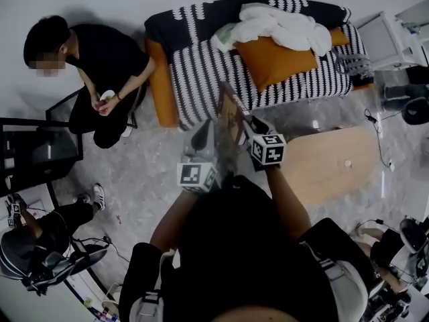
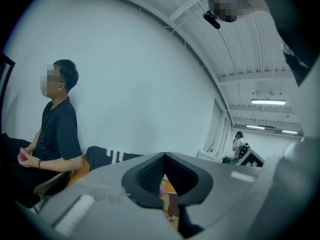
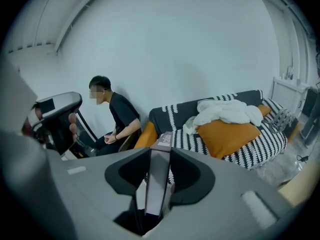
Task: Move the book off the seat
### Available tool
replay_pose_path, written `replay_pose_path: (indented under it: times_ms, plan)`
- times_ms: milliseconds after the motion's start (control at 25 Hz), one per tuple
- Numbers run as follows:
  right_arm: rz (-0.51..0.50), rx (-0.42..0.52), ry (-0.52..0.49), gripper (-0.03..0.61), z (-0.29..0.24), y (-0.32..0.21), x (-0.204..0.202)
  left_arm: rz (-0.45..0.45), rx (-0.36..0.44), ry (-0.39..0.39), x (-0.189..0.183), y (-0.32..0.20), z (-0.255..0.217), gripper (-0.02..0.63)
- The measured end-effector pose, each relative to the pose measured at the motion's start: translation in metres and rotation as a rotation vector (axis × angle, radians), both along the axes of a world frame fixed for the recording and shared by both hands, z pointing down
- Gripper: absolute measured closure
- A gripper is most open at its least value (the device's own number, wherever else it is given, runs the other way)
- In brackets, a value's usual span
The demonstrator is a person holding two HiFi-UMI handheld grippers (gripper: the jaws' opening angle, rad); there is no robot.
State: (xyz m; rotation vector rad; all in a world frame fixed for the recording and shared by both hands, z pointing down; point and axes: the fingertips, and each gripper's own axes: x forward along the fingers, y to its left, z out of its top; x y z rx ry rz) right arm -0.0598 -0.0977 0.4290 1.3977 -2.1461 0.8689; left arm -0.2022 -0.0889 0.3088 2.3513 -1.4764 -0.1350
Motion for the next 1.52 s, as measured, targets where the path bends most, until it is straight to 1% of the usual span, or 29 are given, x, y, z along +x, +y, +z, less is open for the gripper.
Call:
replay_pose_path:
  times_ms: [160,360,600,880,1000,1080,1200,1320,1520]
  plan:
    - [-0.02,0.014,0.002,0.439,-0.005,0.029,0.018,0.004,0.031,0.005,0.02,0.035,-0.005,0.607]
    - [-0.032,0.013,0.008,0.439,-0.009,0.046,0.026,-0.009,0.016,0.011,0.026,0.05,-0.006,0.607]
    - [-0.038,-0.001,0.02,0.439,-0.002,0.059,0.032,0.02,0.039,-0.02,0.032,0.048,-0.011,0.607]
    - [-0.015,-0.001,0.022,0.44,-0.003,0.066,0.042,0.072,0.057,-0.03,0.045,0.051,-0.018,0.608]
    - [-0.012,0.004,0.019,0.439,-0.003,0.065,0.042,0.087,0.055,-0.022,0.049,0.053,-0.015,0.608]
    - [-0.014,0.005,0.019,0.44,-0.004,0.065,0.043,0.088,0.054,-0.023,0.051,0.053,-0.014,0.609]
    - [-0.016,0.008,0.022,0.439,-0.005,0.061,0.045,0.079,0.065,-0.048,0.051,0.05,-0.017,0.611]
    - [-0.017,0.007,0.025,0.44,-0.006,0.063,0.047,0.046,0.053,-0.017,0.047,0.049,-0.016,0.609]
    - [-0.01,0.012,0.027,0.44,-0.006,0.066,0.051,0.054,0.058,-0.011,0.052,0.05,-0.015,0.609]
